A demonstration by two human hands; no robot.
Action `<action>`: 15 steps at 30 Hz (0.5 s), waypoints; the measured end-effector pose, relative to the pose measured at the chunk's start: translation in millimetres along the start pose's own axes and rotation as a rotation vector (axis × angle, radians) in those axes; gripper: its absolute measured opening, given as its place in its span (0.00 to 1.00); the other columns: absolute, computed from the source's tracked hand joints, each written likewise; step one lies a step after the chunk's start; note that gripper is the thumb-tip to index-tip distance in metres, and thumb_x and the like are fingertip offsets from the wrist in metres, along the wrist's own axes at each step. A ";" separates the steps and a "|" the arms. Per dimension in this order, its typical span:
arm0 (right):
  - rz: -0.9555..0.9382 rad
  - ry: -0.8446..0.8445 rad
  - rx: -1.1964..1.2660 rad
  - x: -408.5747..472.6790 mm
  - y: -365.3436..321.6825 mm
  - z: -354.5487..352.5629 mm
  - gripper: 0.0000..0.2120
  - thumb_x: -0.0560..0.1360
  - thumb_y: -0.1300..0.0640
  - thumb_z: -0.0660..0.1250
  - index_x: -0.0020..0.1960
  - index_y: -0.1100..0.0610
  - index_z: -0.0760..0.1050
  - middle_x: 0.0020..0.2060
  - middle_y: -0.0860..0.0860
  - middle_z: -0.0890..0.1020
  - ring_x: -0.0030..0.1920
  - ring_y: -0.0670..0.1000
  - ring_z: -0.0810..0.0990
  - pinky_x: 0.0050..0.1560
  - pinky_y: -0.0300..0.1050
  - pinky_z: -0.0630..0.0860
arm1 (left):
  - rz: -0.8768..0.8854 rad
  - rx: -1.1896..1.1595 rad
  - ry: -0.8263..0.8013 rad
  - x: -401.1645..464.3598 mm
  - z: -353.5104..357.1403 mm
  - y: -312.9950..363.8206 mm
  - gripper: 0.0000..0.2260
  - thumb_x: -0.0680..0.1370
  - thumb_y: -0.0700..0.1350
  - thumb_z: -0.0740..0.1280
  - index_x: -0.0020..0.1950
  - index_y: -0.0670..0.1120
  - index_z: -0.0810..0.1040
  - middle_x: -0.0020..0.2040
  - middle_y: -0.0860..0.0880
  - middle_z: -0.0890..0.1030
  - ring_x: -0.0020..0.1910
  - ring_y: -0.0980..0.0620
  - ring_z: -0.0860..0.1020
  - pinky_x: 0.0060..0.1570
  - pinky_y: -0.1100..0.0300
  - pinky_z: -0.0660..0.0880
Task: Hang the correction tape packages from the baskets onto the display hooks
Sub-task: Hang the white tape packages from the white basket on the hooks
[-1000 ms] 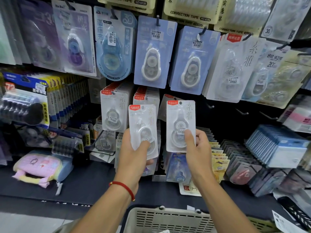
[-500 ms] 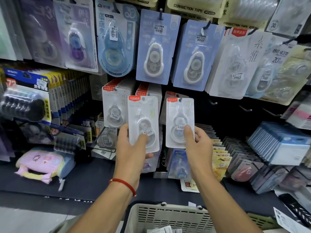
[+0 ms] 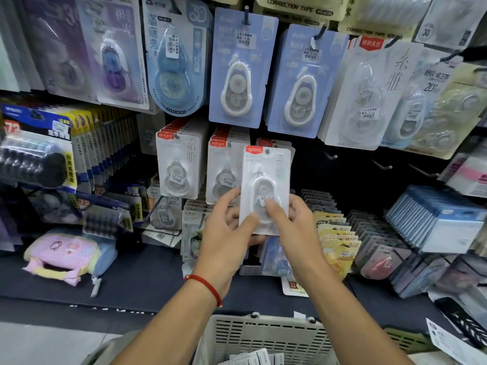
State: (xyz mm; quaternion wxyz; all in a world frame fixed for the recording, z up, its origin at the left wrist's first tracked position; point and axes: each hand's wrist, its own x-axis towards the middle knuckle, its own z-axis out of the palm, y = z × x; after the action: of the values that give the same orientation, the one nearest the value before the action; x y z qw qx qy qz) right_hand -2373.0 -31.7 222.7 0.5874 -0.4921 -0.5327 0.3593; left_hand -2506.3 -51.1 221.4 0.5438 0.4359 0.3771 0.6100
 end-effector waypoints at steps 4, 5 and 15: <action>0.021 0.107 0.028 4.3 -1.3 -3.7 0.11 0.83 0.54 0.69 0.64 0.56 0.77 0.57 0.52 0.86 0.57 0.52 0.86 0.63 0.58 0.81 | -0.036 0.052 0.003 -2.7 0.4 -0.1 0.27 0.80 0.34 0.69 0.75 0.55 0.73 0.58 0.57 0.83 0.57 0.45 0.86 0.34 0.67 0.78; 0.015 0.113 0.022 4.9 -1.3 -5.6 0.12 0.83 0.53 0.69 0.65 0.55 0.78 0.57 0.51 0.86 0.58 0.52 0.86 0.63 0.60 0.81 | -0.035 0.051 -0.008 -3.1 0.7 -0.1 0.27 0.80 0.33 0.69 0.75 0.56 0.72 0.60 0.57 0.83 0.58 0.45 0.85 0.35 0.67 0.78; -0.012 0.163 -0.096 12.4 5.1 -10.7 0.13 0.82 0.44 0.69 0.62 0.49 0.81 0.51 0.45 0.88 0.54 0.47 0.86 0.60 0.57 0.82 | 0.024 0.188 -0.065 1.9 -1.9 -6.1 0.27 0.71 0.40 0.72 0.69 0.57 0.76 0.66 0.57 0.82 0.63 0.57 0.82 0.63 0.51 0.79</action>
State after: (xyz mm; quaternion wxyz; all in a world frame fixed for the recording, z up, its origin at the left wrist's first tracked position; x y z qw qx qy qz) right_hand -2359.8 -20.7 221.7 0.6067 -0.5442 -0.5025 0.2885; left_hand -2506.1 -48.5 215.3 0.5051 0.5091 0.4096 0.5637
